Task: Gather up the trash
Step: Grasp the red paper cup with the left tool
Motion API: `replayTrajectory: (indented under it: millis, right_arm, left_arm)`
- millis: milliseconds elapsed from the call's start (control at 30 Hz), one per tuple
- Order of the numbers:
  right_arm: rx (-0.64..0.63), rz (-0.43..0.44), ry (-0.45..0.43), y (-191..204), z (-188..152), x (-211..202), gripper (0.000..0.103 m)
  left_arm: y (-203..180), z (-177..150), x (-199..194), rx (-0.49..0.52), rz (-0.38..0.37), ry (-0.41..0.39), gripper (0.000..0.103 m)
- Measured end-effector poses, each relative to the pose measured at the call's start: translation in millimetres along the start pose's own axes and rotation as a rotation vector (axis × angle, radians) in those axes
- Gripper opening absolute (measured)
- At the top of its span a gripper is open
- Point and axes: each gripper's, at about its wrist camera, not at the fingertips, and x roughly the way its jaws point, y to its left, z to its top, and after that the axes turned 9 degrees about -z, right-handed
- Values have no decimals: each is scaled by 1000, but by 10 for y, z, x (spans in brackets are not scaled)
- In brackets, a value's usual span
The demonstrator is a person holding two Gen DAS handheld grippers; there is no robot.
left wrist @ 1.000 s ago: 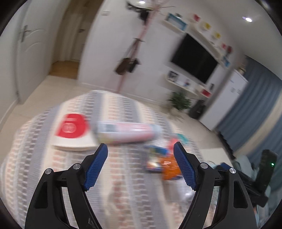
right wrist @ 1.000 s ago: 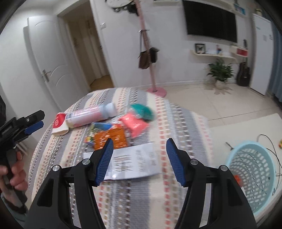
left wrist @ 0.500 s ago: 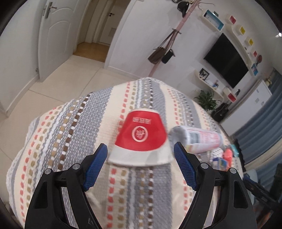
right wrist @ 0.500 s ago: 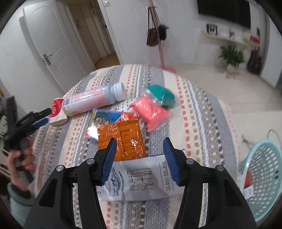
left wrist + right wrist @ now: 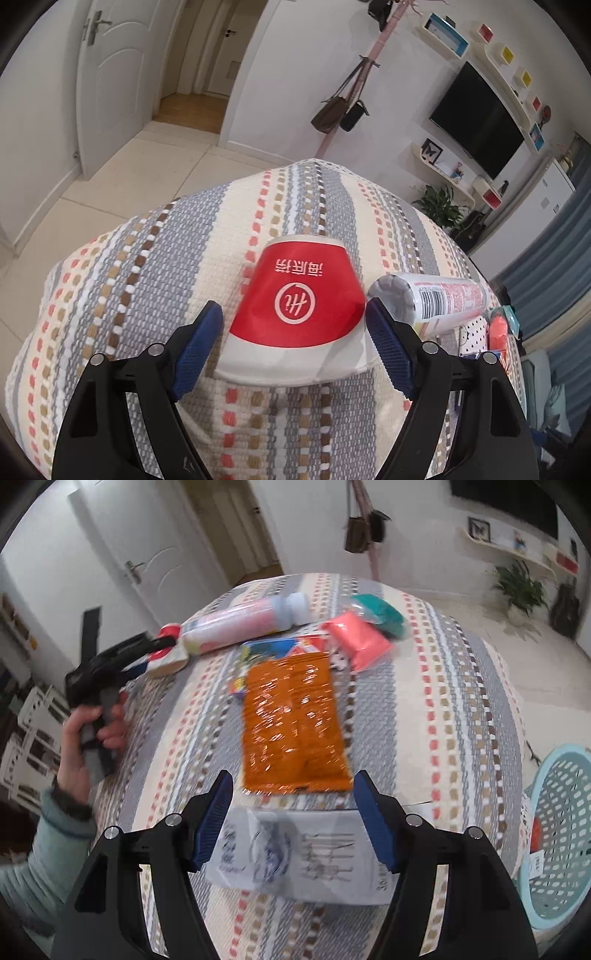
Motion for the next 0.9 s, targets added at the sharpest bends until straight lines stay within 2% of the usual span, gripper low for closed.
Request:
replayTrajectory:
  millis: [100, 133, 200, 333, 400, 567, 767, 900]
  right_arm:
    - [-25, 13, -16, 62, -77, -94, 68]
    - [-27, 16, -10, 66, -98, -105, 72]
    - [-37, 13, 11, 68, -141, -91, 73]
    - [-55, -41, -10, 95, -246, -194, 73]
    - [-32, -72, -25, 44, -306, -264, 73]
    - [108, -6, -3, -174, -557, -386, 73]
    - [198, -51, 53, -189, -647, -334, 73]
    - [245, -58, 55, -283, -691, -320, 73]
  left_arm:
    - [-25, -23, 6, 20, -12, -4, 65]
    - [-30, -29, 9, 23, -16, -4, 62]
    - [-36, -51, 7, 26, -48, 4, 52]
    - [-35, -83, -22, 29, -63, -2, 48]
    - [-31, -92, -47, 31, -69, -11, 42]
    - [-6, -119, -145, 34, -89, -23, 37]
    - [-74, -147, -224, 60, -91, -31, 34]
    - [-94, -199, -286, 70, -104, -32, 33]
